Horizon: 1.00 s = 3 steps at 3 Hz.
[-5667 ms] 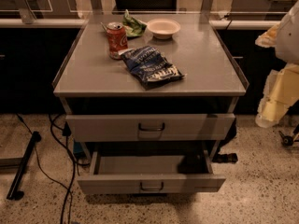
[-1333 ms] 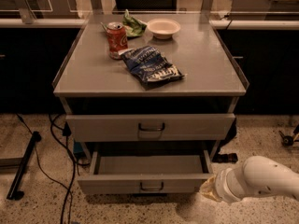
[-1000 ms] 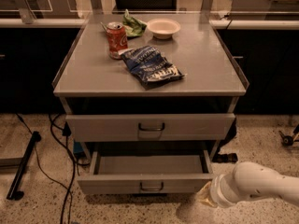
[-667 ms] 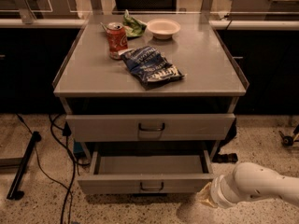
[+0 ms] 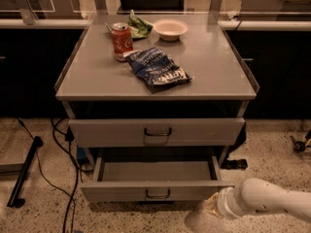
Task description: Close middle drawer
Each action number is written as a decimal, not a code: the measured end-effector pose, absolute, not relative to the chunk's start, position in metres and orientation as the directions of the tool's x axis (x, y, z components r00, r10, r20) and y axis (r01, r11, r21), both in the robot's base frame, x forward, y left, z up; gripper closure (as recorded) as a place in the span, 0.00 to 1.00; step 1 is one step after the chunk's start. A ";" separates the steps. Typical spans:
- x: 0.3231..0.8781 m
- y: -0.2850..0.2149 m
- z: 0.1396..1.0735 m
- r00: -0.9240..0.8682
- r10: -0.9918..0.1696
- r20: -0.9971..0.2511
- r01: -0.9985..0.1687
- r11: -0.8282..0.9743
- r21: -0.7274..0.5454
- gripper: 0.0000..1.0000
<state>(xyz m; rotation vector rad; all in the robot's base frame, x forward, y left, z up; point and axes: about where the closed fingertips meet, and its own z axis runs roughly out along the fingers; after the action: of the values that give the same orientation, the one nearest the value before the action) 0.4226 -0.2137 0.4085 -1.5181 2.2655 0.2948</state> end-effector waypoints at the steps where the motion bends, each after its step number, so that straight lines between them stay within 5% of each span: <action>1: 0.434 -0.214 0.398 -0.296 -0.831 -0.470 -0.910 0.395 -0.126 1.00; 3: 0.460 -0.201 0.402 -0.046 -0.805 -0.592 -0.871 0.322 -0.371 1.00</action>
Offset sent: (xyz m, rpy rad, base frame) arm 0.0350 0.0057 -0.0035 0.0810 -0.4389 0.0741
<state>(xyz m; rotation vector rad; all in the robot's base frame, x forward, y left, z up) 0.4604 -0.2013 0.4017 -1.4859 1.8481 0.1130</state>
